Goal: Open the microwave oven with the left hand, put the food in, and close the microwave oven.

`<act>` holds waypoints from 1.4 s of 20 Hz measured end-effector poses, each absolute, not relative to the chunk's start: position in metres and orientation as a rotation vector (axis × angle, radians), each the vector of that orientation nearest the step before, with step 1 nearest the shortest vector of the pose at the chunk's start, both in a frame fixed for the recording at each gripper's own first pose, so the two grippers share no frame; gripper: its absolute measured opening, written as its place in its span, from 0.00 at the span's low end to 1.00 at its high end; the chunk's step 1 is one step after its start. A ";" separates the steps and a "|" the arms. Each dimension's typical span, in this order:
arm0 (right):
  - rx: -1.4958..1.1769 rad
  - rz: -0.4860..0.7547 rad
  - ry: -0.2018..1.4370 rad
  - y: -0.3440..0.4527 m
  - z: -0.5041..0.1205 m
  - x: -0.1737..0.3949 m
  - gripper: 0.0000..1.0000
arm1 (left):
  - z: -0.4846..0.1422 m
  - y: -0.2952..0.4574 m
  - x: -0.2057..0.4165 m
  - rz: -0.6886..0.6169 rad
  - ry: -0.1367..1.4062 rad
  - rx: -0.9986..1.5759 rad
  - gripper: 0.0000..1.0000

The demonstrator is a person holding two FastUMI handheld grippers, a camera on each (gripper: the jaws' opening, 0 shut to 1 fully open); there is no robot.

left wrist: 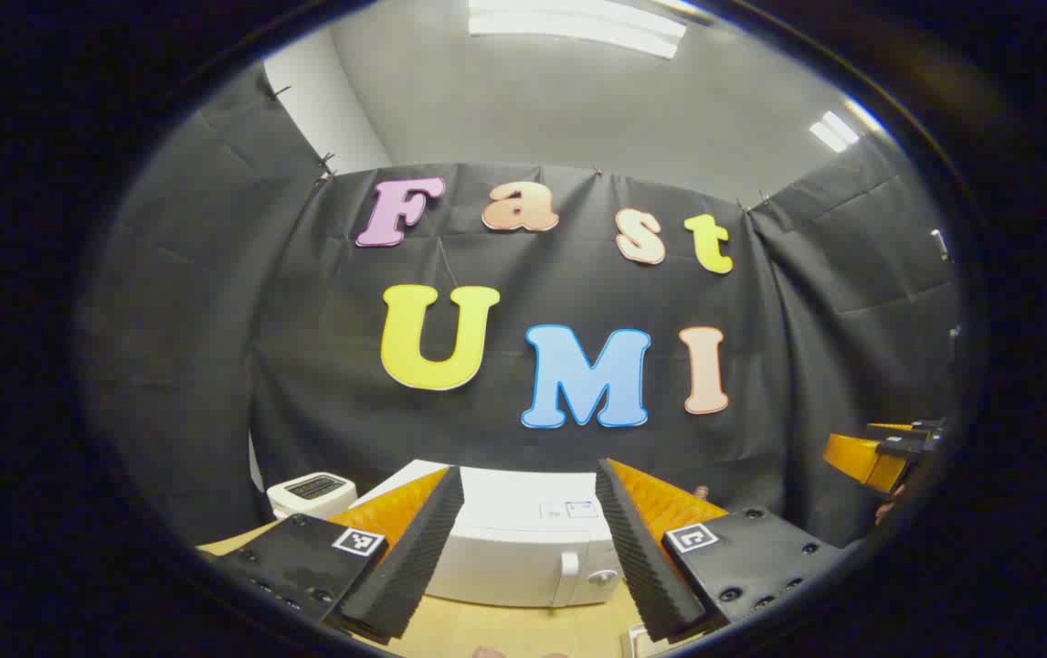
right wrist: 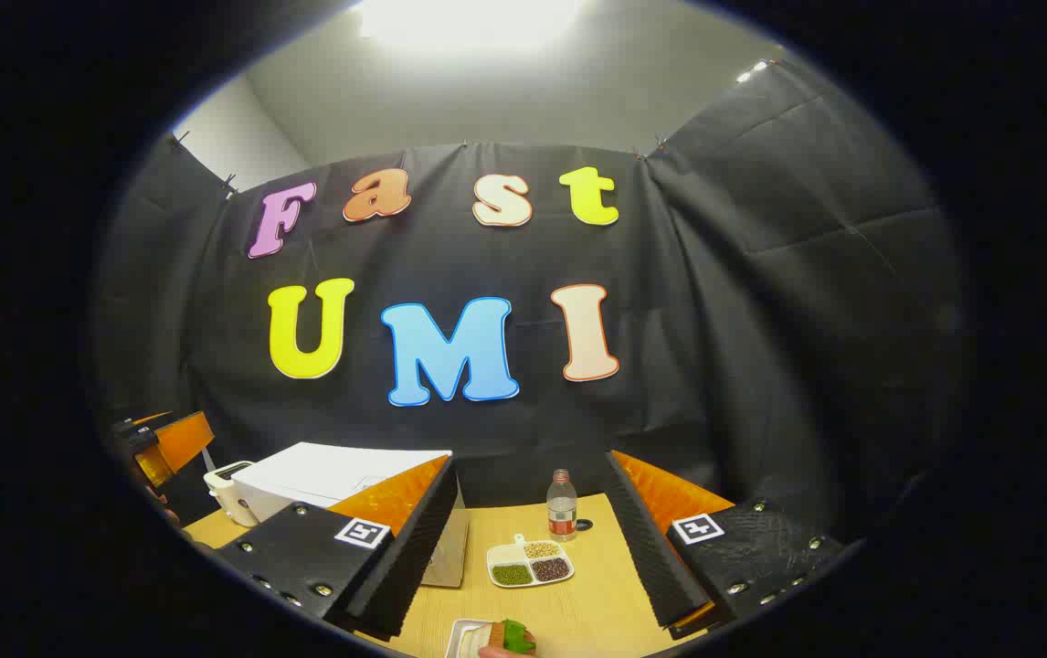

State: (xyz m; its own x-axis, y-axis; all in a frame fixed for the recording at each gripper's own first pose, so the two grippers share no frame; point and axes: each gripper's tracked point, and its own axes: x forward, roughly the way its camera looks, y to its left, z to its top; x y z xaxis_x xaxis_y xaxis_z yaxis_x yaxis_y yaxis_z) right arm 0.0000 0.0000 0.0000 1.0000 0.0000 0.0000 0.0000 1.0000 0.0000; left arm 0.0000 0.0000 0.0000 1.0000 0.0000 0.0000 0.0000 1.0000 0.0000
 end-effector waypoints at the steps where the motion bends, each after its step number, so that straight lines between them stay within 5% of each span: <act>1: -0.001 0.002 -0.005 0.004 0.000 0.000 0.96 | 0.001 0.002 0.001 -0.005 -0.005 0.000 0.97; 15: -0.022 0.055 -0.009 0.020 -0.003 0.021 0.96 | -0.035 -0.007 0.039 0.013 0.024 0.021 0.95; 28: -0.065 0.036 0.130 -0.014 -0.050 0.030 0.96 | -0.207 -0.054 0.099 -0.033 0.219 0.053 0.95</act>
